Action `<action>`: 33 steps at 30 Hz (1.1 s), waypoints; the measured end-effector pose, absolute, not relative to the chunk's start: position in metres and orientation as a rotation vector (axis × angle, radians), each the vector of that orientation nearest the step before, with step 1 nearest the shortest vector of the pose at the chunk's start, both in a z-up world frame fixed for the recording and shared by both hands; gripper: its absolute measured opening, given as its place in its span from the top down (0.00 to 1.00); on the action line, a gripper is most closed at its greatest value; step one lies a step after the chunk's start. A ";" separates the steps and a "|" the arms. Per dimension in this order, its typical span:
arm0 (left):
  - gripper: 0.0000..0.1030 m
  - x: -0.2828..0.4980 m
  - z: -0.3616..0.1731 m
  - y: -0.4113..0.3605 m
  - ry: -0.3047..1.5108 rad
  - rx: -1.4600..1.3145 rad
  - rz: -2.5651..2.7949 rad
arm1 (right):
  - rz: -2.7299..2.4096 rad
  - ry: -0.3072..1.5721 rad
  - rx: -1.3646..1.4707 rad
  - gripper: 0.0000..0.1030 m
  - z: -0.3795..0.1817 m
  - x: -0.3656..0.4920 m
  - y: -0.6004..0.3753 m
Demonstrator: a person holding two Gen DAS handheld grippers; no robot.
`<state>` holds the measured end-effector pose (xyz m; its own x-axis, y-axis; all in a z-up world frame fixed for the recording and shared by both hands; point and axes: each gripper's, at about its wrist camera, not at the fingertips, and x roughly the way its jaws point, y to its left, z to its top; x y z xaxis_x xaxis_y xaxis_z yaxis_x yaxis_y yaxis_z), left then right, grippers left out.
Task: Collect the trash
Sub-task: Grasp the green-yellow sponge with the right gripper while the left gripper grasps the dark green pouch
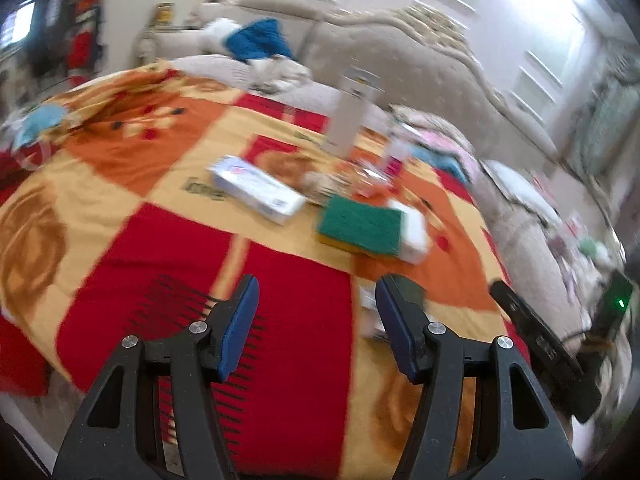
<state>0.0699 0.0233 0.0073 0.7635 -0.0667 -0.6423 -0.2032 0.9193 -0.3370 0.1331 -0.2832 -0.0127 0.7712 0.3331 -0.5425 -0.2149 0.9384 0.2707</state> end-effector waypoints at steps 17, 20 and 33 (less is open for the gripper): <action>0.42 0.100 -0.056 0.116 0.858 -0.431 0.273 | 0.584 0.964 0.299 0.30 -0.055 0.234 -0.177; 0.42 0.100 -0.054 0.113 0.857 -0.415 0.262 | 0.621 0.999 0.355 0.53 -0.066 0.248 -0.171; 0.42 0.136 -0.048 0.115 0.841 -0.339 0.192 | 0.647 0.840 0.228 0.79 -0.022 0.202 -0.185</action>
<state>0.1361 0.1152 -0.0482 0.6542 0.0327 -0.7556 -0.2980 0.9294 -0.2177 0.2021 -0.1845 -0.0222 0.4913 0.6141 -0.6177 -0.4406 0.7869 0.4320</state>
